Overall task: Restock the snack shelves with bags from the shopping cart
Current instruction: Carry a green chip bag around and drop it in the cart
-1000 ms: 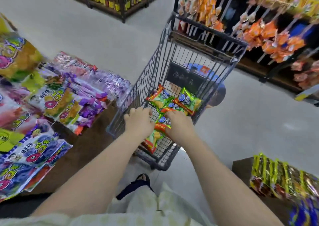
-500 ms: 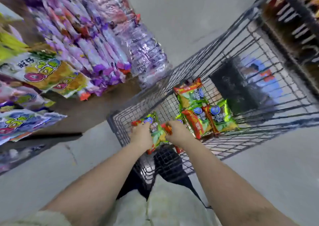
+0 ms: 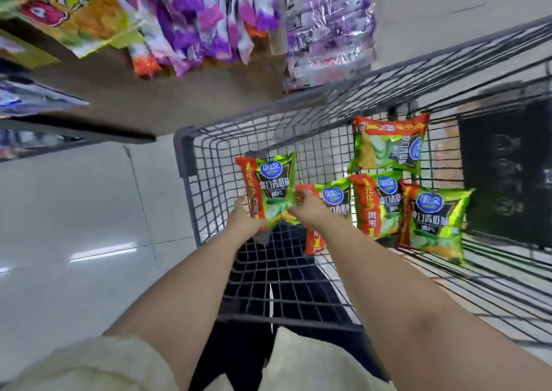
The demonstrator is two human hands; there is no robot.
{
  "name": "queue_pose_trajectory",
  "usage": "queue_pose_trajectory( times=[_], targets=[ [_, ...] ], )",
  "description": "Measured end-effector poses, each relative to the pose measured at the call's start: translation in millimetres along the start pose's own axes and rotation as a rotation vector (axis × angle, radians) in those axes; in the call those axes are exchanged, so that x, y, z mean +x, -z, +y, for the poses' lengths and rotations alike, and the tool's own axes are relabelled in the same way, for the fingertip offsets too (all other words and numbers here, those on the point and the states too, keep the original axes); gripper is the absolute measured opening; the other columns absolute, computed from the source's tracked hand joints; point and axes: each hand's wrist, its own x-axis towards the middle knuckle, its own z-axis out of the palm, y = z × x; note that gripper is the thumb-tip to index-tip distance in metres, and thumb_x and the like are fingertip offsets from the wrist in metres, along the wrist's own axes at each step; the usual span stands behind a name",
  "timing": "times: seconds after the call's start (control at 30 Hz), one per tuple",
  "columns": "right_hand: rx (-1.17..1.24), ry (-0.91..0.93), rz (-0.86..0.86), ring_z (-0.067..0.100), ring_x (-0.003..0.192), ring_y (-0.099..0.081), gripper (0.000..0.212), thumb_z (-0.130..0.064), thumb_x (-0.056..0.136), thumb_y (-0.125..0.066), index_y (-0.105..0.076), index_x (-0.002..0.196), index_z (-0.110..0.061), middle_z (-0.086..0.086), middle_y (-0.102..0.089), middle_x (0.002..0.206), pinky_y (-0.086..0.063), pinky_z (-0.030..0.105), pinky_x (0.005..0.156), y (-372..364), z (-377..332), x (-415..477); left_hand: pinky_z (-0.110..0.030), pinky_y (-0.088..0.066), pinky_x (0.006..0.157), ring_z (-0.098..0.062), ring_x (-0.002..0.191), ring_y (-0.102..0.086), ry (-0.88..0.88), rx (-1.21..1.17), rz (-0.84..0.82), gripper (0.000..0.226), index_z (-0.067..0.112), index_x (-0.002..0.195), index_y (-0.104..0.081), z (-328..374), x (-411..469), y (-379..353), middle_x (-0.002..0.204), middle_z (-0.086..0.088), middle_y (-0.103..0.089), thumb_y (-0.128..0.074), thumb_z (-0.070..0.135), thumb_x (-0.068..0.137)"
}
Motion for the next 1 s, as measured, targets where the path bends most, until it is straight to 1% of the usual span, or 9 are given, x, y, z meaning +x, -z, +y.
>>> queue_pose_trajectory(
  times=[0.17,0.27,0.33,0.4,0.53,0.7,0.8,0.9,1.0],
  targets=[
    [0.11,-0.067,-0.044,0.021,0.097,-0.053,0.059,-0.017,0.094,-0.058,-0.027,0.144,-0.014,0.005,-0.054,0.114,-0.044,0.028,0.076,-20.2,17.3,19.5,-0.046,-0.055,0.092,-0.026,0.1,-0.068,0.059,-0.239,-0.036,0.103,0.017,0.146,-0.033,-25.7,54.2,-8.9,0.12,-0.01,-0.066,-0.087,0.032,0.06],
    [0.243,-0.095,0.006,0.018,0.099,-0.054,0.058,-0.016,0.096,-0.058,-0.029,0.146,-0.011,0.009,-0.056,0.128,-0.046,0.027,0.08,-19.7,23.5,21.0,-0.04,-0.057,0.085,-0.024,0.094,-0.07,0.054,-0.308,-0.031,0.078,0.018,0.139,-0.043,-20.8,44.5,-8.1,0.117,-0.009,-0.068,-0.084,0.031,0.074],
    [0.29,-0.128,0.021,0.021,0.098,-0.059,0.06,-0.018,0.095,-0.058,-0.029,0.147,-0.013,0.012,-0.056,0.13,-0.051,0.03,0.078,-19.2,25.7,13.5,-0.029,-0.053,0.07,-0.021,0.091,-0.068,0.046,-0.319,-0.043,0.058,0.023,0.132,-0.045,-13.9,26.3,-6.7,0.114,-0.007,-0.067,-0.077,0.024,0.084],
    [0.4,-0.149,0.01,0.021,0.1,-0.061,0.061,-0.011,0.094,-0.058,-0.031,0.148,-0.016,0.011,-0.057,0.128,-0.054,0.037,0.089,-17.7,32.7,0.7,-0.025,-0.048,0.064,-0.02,0.089,-0.066,0.015,-0.331,-0.044,0.061,0.02,0.137,-0.044,-10.2,8.0,-5.6,0.11,-0.004,-0.064,-0.076,0.02,0.086],
    [0.592,-0.018,0.042,0.026,0.106,-0.063,0.051,-0.007,0.09,-0.064,-0.046,0.136,-0.022,0.009,-0.059,0.123,-0.052,0.045,0.096,-5.6,36.3,-42.8,-0.027,-0.053,0.071,-0.017,0.093,-0.066,-0.094,-0.39,0.003,0.063,0.022,0.139,-0.044,-4.9,-37.3,5.5,0.118,-0.003,-0.062,-0.077,0.022,0.085],
    [0.661,0.22,0.002,0.026,0.1,-0.066,0.043,-0.006,0.082,-0.074,-0.054,0.118,-0.02,0.014,-0.062,0.121,-0.055,0.034,0.08,20.3,1.9,-103.5,-0.028,-0.054,0.077,-0.013,0.096,-0.064,-0.24,-0.482,0.067,0.061,0.028,0.136,-0.046,7.3,-105.3,38.3,0.116,0.004,-0.06,-0.077,0.027,0.083],
    [0.578,0.39,-0.017,0.021,0.1,-0.063,0.043,-0.007,0.08,-0.077,-0.056,0.114,-0.023,0.004,-0.06,0.114,-0.052,0.027,0.076,30.6,-40.4,-135.1,-0.036,-0.054,0.091,-0.012,0.099,-0.065,-0.301,-0.643,0.101,0.058,0.026,0.134,-0.047,3.9,-139.6,65.1,0.123,-0.001,-0.062,-0.076,0.021,0.084],
    [0.529,0.524,-0.088,0.022,0.1,-0.064,0.042,-0.006,0.079,-0.077,-0.058,0.112,-0.024,0.006,-0.06,0.114,-0.056,0.036,0.08,22.7,-89.6,-156.3,-0.042,-0.051,0.098,-0.02,0.109,-0.065,-0.372,-0.79,0.152,0.049,0.027,0.125,-0.05,-8.1,-169.1,98.7,0.126,-0.003,-0.064,-0.075,0.017,0.084],
    [0.507,0.625,-0.137,0.026,0.105,-0.064,0.046,-0.01,0.074,-0.079,-0.06,0.113,-0.025,0.007,-0.061,0.117,-0.056,0.041,0.083,-0.6,-135.8,-175.7,-0.045,-0.05,0.099,-0.022,0.108,-0.067,-0.422,-0.916,0.219,0.049,0.027,0.13,-0.054,-26.4,-196.2,136.8,0.122,-0.002,-0.067,-0.072,0.013,0.086]
  ],
)
